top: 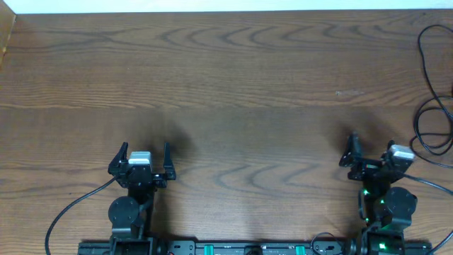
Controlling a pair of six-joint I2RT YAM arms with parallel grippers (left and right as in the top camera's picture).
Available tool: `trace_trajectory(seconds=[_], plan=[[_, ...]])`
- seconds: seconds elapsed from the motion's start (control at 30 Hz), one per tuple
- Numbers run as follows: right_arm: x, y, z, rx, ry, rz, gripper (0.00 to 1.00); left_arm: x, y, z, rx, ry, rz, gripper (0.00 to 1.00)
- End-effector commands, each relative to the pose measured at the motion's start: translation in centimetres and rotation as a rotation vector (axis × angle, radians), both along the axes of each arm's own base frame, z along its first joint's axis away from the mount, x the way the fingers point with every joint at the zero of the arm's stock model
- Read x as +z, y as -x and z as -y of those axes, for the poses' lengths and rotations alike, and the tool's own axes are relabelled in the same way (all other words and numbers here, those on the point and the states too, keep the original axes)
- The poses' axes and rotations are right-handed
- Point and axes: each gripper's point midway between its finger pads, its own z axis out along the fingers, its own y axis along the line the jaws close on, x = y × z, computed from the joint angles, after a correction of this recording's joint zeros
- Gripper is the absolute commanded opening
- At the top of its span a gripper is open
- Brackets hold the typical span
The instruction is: Untangle cables
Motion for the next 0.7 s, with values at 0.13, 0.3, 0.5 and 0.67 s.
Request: trace_trajectory(seconds=[0.13,0.3,0.5,0.67], plan=[[0.0,0.7,-1.0,0.052,0.124,0.000,0.99,-1.6,0.1,-0.5,0.025,-0.002,-0.048,0.97],[0.7,1.2,-1.4,0.068,0.157,0.031,0.99,-1.6,0.1,-0.5,0.025,-0.002,-0.048,0.97],[1.2,1.2,-1.6,0.074,0.158,0.052,0.99,-1.6,0.1,-0.5,0.025,-0.002,-0.048,0.97],[1.2,1.2,-1.5,0.071,0.159,0.052,0.99,-1.6,0.1,-0.5,0.025,-0.002,-0.048,0.98]])
